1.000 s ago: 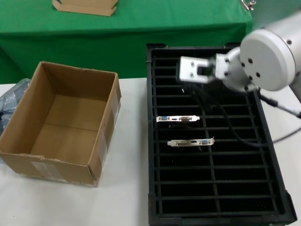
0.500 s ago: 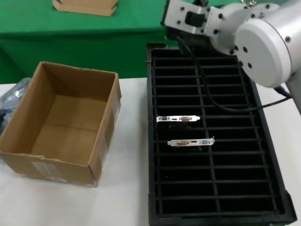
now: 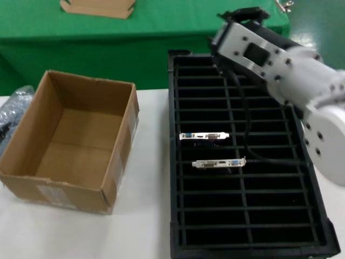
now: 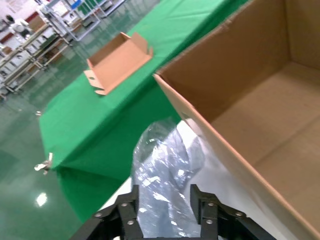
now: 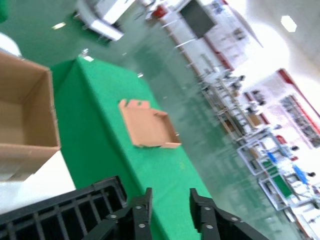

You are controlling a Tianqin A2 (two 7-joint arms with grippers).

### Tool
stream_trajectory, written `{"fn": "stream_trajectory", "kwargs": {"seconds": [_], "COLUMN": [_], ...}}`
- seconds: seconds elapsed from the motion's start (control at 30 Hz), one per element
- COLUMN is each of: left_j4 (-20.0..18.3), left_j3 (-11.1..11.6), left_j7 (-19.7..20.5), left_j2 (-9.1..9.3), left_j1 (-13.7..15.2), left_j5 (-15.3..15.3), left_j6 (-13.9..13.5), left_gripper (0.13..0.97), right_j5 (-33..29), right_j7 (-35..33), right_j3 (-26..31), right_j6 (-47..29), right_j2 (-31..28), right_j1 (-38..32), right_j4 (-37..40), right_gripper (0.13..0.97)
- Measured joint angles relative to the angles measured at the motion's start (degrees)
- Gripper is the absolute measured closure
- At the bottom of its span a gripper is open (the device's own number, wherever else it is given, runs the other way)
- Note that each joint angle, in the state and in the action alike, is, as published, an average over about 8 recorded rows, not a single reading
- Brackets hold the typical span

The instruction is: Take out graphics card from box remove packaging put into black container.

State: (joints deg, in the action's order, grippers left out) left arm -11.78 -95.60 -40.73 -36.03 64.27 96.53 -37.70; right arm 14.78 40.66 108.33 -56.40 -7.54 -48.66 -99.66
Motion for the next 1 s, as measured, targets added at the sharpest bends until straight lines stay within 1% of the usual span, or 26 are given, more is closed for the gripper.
{"fn": "stream_trajectory", "kwargs": {"seconds": [0.1,0.13,0.2,0.23,0.3,0.4,0.5,0.53,0.6,0.63,0.7,0.8,0.83,0.9,1.0], "left_j4": [-7.5,-10.11,-15.32,-17.95,-22.87,-30.11,-37.0,-39.05,-42.53,-43.88,-45.6,-46.78,-46.99,-47.34,-48.31], "left_j3": [-1.13,-1.3,-1.21,-0.94,-0.1,1.35,2.24,2.35,2.37,2.32,2.21,2.07,2.05,2.06,2.1], "left_j7": [6.46,8.53,11.91,13.28,15.21,17.22,19.05,19.61,20.48,20.77,21.05,21.23,21.31,21.54,22.04], "left_j2": [-0.55,-0.72,-0.9,-0.87,-0.55,0.48,1.86,2.35,3.34,3.79,4.44,5.0,5.09,5.23,5.66], "left_j1": [-2.49,-3.32,-4.89,-5.64,-6.98,-8.82,-10.35,-10.74,-11.26,-11.41,-11.54,-11.84,-12.04,-12.64,-14.05], "left_j5": [-1.32,-1.59,-1.73,-1.59,-0.99,0.12,0.78,0.86,0.93,0.94,0.98,1.02,1.03,1.08,1.24], "left_j6": [1.73,2.42,3.85,4.61,6.11,8.5,10.96,11.72,12.95,13.41,13.96,14.38,14.49,14.76,15.38], "left_gripper": [0.706,0.684,0.641,0.641,0.587,0.505,0.424,0.424,0.424,0.424,0.383,0.321,0.301,0.26,0.236], "right_j5": [0.49,0.84,1.79,2.41,3.89,7.28,12.34,14.3,18.49,20.72,25.3,30.22,31.35,32.74,33.37], "right_j7": [-1.47,-1.98,-2.93,-3.35,-3.97,-4.96,-6.67,-7.46,-9.25,-10.13,-11.7,-13.24,-13.57,-14.01,-14.61], "right_j3": [-3.89,-5.18,-7.67,-8.86,-10.88,-13.1,-14.28,-14.44,-14.36,-14.08,-13.0,-11.59,-11.27,-11.01,-11.59], "right_j6": [4.47,6.1,9.64,11.55,15.32,20.78,25.45,26.72,29.01,30.19,32.76,35.6,36.28,37.03,36.91], "right_j2": [1.4,1.99,3.26,3.9,5.03,6.16,6.38,6.25,5.64,5.12,3.67,1.92,1.49,1.03,1.16], "right_j1": [5.12,6.67,9.53,10.82,12.88,15.09,16.43,16.71,17.02,17.05,16.85,16.65,16.67,16.94,17.96], "right_j4": [-2.47,-3.08,-4.09,-4.48,-4.98,-5.2,-4.86,-4.63,-3.94,-3.45,-2.12,-0.53,-0.16,0.22,0.05], "right_gripper": [0.797,0.797,0.752,0.73,0.685,0.617,0.617,0.617,0.563,0.536,0.482,0.401,0.401,0.362,0.303]}}
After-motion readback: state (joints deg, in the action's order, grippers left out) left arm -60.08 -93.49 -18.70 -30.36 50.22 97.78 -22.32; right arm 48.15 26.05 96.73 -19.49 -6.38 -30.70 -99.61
